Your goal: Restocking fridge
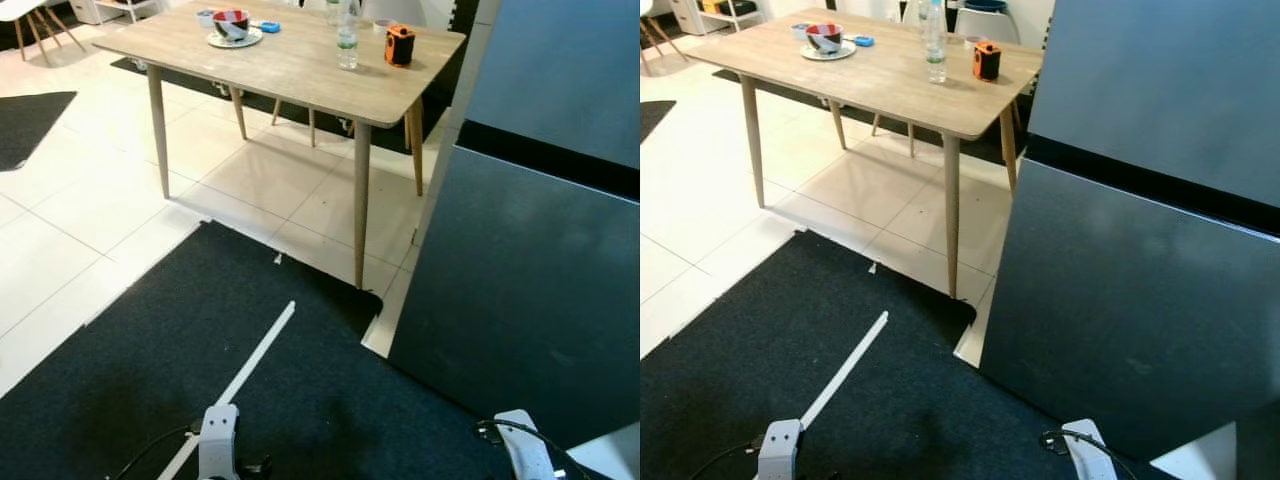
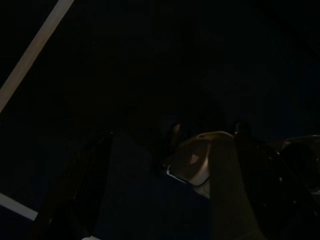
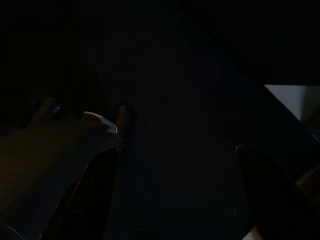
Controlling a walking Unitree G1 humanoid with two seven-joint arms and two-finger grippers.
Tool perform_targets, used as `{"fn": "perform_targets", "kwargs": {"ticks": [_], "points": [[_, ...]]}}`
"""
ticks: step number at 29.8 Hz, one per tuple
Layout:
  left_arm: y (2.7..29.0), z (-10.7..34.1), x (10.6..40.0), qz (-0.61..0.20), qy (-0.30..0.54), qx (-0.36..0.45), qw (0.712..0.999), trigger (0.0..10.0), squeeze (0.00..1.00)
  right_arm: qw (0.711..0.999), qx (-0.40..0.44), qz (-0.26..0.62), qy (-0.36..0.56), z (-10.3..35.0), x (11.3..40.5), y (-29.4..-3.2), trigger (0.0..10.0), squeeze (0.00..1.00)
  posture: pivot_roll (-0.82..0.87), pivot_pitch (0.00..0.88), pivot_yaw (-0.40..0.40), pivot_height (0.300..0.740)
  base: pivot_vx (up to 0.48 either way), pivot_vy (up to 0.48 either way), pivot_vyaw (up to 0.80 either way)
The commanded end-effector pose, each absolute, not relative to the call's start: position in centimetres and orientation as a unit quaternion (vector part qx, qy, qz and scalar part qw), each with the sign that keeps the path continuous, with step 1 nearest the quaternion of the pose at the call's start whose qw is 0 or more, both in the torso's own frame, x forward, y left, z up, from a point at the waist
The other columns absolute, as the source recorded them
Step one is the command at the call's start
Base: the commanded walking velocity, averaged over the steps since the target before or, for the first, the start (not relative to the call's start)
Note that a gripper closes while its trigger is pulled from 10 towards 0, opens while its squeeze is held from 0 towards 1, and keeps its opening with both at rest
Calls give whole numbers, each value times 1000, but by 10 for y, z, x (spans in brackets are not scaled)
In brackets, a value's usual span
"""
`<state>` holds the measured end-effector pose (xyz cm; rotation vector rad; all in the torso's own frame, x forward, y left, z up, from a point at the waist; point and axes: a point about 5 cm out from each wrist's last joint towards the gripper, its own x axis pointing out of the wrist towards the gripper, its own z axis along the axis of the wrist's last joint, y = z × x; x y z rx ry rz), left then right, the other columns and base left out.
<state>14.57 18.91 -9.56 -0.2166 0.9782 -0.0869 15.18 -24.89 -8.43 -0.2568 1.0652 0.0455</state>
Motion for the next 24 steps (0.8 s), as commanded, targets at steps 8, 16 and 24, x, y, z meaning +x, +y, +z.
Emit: {"fn": "perform_targets", "kwargs": {"ticks": [8, 16, 24], "points": [[185, -99, 139, -45, 482, -102, 869, 10000, 0, 851, -119, 20, 512, -86, 149, -249, 10000, 0, -27, 22, -12, 740, 0, 0, 775], [185, -99, 140, -45, 482, -102, 869, 10000, 0, 851, -120, 19, 511, -85, 149, -249, 10000, 0, -28, 23, -12, 740, 0, 0, 775], [185, -99, 140, -44, 482, -102, 869, 10000, 0, 856, -111, 8, 504, -85, 150, -249, 10000, 0, -29, 22, -11, 740, 0, 0, 581]]}}
